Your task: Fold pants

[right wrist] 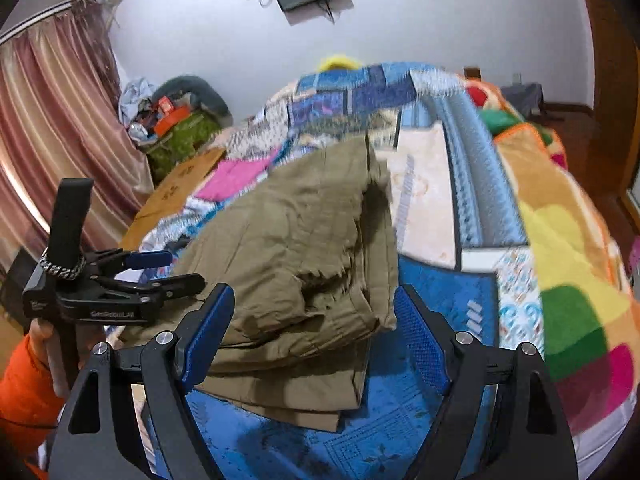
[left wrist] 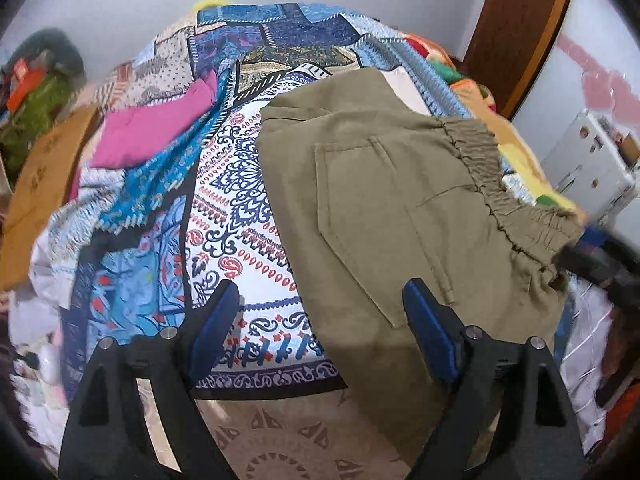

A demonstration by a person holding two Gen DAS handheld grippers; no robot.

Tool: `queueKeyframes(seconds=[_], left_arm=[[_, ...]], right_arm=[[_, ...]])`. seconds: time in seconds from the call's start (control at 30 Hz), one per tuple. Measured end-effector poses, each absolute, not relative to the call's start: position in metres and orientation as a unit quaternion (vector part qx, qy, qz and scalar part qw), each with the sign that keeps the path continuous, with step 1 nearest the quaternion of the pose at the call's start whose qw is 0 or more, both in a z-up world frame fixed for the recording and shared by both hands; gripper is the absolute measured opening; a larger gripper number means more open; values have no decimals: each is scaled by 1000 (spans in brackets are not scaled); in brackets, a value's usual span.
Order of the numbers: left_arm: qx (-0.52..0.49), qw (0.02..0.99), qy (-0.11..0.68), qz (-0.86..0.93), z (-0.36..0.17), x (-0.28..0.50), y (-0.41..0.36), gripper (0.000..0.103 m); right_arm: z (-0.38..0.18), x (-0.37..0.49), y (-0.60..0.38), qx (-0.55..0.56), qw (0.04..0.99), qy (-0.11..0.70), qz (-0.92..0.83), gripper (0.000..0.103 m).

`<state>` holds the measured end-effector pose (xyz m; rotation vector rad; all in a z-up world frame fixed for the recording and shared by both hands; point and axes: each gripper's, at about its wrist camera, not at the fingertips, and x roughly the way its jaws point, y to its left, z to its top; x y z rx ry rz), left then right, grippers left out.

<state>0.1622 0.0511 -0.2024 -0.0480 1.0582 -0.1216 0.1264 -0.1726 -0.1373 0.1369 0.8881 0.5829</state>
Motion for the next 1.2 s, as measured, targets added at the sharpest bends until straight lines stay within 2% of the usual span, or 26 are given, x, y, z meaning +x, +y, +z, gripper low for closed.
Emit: queueKeyframes(seconds=[0.1, 0.37, 0.67, 0.73, 0.8, 1.03, 1.2], left_arm=[[-37, 862, 502, -60, -194, 170, 61, 85], [12, 893, 450, 4, -165, 239, 84, 85], [60, 848, 527, -25, -224, 334, 66, 85], [79, 836, 541, -30, -241, 343, 58, 89], [83, 840, 536, -16, -251, 345, 58, 103], [50, 848, 527, 12, -254, 320, 81, 103], [24, 852, 521, 39, -244, 271, 91, 103]], right_arm=[[-157, 125, -174, 62, 848, 450, 272, 79], [-172, 118, -181, 78, 832, 469, 287, 79], [-172, 124, -183, 71, 835, 469, 279, 79], [-174, 128, -186, 70, 836, 470, 274, 79], [-175, 132, -189, 68, 839, 470, 266, 79], [-179, 160, -208, 60, 851, 477, 212, 79], [-156, 162, -222, 63, 869, 454, 186, 79]])
